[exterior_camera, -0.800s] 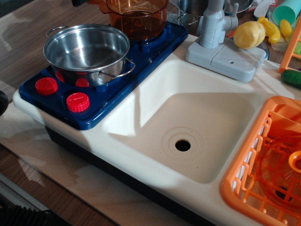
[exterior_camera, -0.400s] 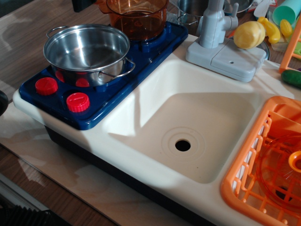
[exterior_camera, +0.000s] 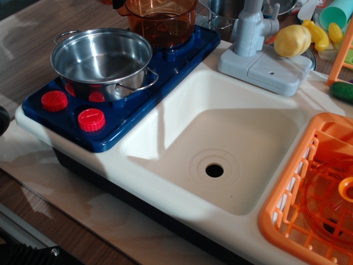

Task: Put pan from stove to sink

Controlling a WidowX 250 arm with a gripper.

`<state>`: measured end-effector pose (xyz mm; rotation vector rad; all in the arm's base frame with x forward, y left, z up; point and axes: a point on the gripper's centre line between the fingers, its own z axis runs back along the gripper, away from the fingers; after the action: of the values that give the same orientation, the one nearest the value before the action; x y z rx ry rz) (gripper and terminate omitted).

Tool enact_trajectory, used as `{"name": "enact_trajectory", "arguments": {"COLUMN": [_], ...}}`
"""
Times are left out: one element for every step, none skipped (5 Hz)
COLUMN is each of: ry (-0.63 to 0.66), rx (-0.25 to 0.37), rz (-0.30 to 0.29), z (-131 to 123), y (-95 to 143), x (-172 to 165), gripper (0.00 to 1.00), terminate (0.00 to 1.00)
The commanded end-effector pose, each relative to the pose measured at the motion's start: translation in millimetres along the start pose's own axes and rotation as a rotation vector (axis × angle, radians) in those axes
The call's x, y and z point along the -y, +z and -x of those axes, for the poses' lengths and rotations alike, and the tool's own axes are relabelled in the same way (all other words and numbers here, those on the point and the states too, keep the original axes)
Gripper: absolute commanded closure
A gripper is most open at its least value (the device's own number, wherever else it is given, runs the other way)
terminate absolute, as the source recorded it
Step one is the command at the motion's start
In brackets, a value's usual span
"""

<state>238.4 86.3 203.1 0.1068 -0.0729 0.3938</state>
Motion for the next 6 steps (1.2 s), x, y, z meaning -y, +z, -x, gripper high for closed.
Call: {"name": "enact_trajectory", "arguments": {"ry": [0.202,0.329,0.389,0.450,0.466,0.486], "rx": [0.080,0.071,0.066,0.055,0.096,0.093], "rz": [-0.008,0.020,0.042,0.084,0.092,0.107], "z": [-3,-6,-12,-17,-18,-20], "y": [7,0,-8,-15,-27,-37], "x": [5,8,11,21,25,25], "gripper": [0.00,0.00,0.00,0.00,0.00,0.00], "terminate": [0.00,0.00,0.00,0.00,0.00,0.00]}}
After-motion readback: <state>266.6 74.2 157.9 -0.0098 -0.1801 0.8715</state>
